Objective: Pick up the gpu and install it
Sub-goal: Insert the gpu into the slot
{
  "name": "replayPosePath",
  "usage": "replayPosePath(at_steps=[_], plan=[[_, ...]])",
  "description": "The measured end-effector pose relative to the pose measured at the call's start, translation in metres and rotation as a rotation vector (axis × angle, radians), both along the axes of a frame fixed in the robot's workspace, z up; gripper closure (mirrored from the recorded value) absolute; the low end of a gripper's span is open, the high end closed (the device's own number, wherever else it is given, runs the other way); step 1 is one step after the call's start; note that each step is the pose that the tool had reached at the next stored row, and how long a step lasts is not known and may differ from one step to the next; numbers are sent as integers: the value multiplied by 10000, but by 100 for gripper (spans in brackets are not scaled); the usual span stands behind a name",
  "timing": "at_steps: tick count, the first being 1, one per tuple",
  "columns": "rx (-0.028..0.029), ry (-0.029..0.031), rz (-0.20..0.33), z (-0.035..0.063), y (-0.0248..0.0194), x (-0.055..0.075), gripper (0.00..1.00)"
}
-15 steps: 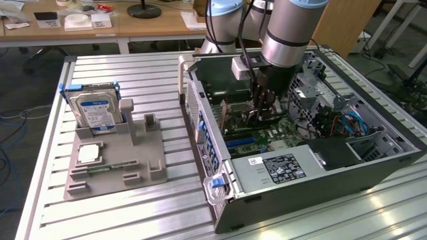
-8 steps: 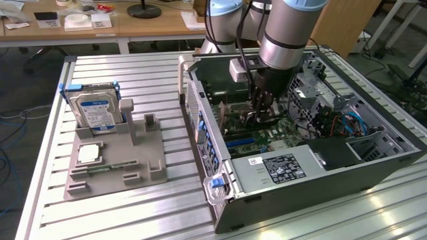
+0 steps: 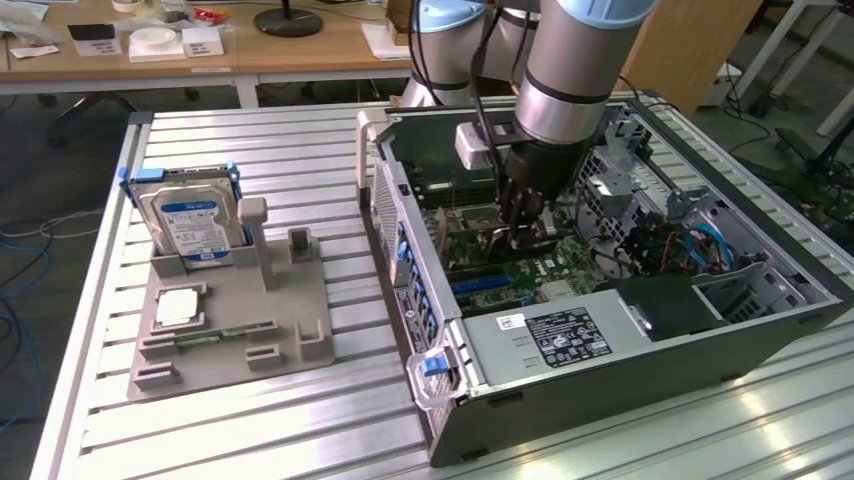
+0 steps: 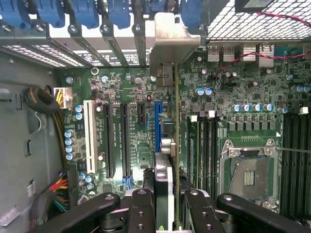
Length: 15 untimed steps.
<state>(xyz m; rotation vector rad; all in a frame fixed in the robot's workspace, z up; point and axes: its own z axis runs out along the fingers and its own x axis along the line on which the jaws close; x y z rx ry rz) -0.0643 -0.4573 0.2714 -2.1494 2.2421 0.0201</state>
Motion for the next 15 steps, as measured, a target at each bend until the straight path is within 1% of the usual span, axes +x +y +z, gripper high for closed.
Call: replayPosePath(at_steps=[4,15], plan=[[0,0,-2,-45,-18,-9,72],[0,0,-1,-187,-21,-71,72]])
